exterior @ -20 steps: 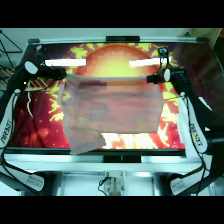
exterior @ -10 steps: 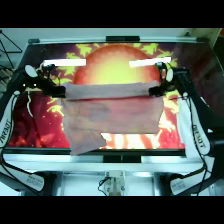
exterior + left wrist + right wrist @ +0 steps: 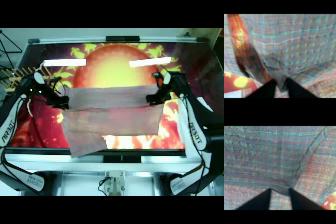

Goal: Fold the shirts.

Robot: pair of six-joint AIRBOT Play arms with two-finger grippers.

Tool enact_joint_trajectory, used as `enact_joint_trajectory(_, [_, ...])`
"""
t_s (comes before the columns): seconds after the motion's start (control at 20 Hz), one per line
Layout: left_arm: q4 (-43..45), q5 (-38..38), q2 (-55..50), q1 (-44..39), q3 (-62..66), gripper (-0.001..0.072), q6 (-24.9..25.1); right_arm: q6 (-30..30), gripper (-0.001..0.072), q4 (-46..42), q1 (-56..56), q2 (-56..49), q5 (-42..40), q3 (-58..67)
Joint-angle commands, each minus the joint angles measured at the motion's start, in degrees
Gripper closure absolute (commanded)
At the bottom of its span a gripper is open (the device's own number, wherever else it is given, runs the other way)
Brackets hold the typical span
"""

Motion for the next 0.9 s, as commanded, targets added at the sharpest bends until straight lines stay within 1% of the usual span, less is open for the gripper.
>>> enact_joint_trajectory(0.0, [-1.11,-5.81,0.35,0.57,1.84,0.029,0.22,0.24,0.027,0.59,0.07,1.25,3.43,0.02])
enact_joint_trajectory(0.1, [-1.14,-10.1,2.08,2.54,4.63,0.0287,0.33,-1.31,0.027,-1.97,-0.07,4.59,8.59,0.02])
enact_joint_trajectory(0.2, [-1.57,-11.87,6.19,5.57,4.72,0.0285,0.87,-2.75,0.0267,-2.25,-1.66,8.0,15.3,0.0])
enact_joint_trajectory(0.25, [-1.68,-12.79,8.33,7.23,2.99,0.0285,0.74,-2.56,0.0266,-0.83,-3.28,9.84,17.14,-0.59])
enact_joint_trajectory(0.35, [-6.19,-12.9,13.99,10.43,-6.99,0.0285,0.85,-2.51,0.0256,2.58,-6.93,14.75,16.94,-5.33])
enact_joint_trajectory(0.4, [-9.05,-10.43,17.84,11.52,-15.15,0.0286,1.7,-2.51,0.0256,3.3,-8.63,17.42,16.11,-8.94])
enact_joint_trajectory(0.55, [-13.94,0.48,29.11,11.87,-38.93,0.0287,4.13,-2.64,0.0255,6.32,-12.55,25.57,13.07,-22.21])
enact_joint_trajectory(0.6, [-14.95,2.6,31.95,11.87,-44.83,0.0285,5.2,-2.78,0.022,6.78,-13.05,27.69,12.15,-25.77])
enact_joint_trajectory(0.65, [-14.93,4.02,33.81,11.89,-48.78,0.0284,5.42,-2.82,0.0139,6.71,-13.25,29.66,11.06,-28.94])
enact_joint_trajectory(0.7, [-14.99,5.05,34.84,11.91,-51.65,0.0276,5.73,-2.82,0.0139,6.8,-13.25,31.1,10.16,-31.21])
enact_joint_trajectory(0.75, [-15.37,5.66,35.01,11.89,-53.29,0.0242,5.95,-2.78,0.014,6.86,-13.25,32.26,9.4,-33.11])
enact_joint_trajectory(0.85, [-15.87,7.78,34.8,11.82,-54.53,0.0242,6.23,-2.64,0.0139,7.74,-13.25,33.22,8.28,-35.63])
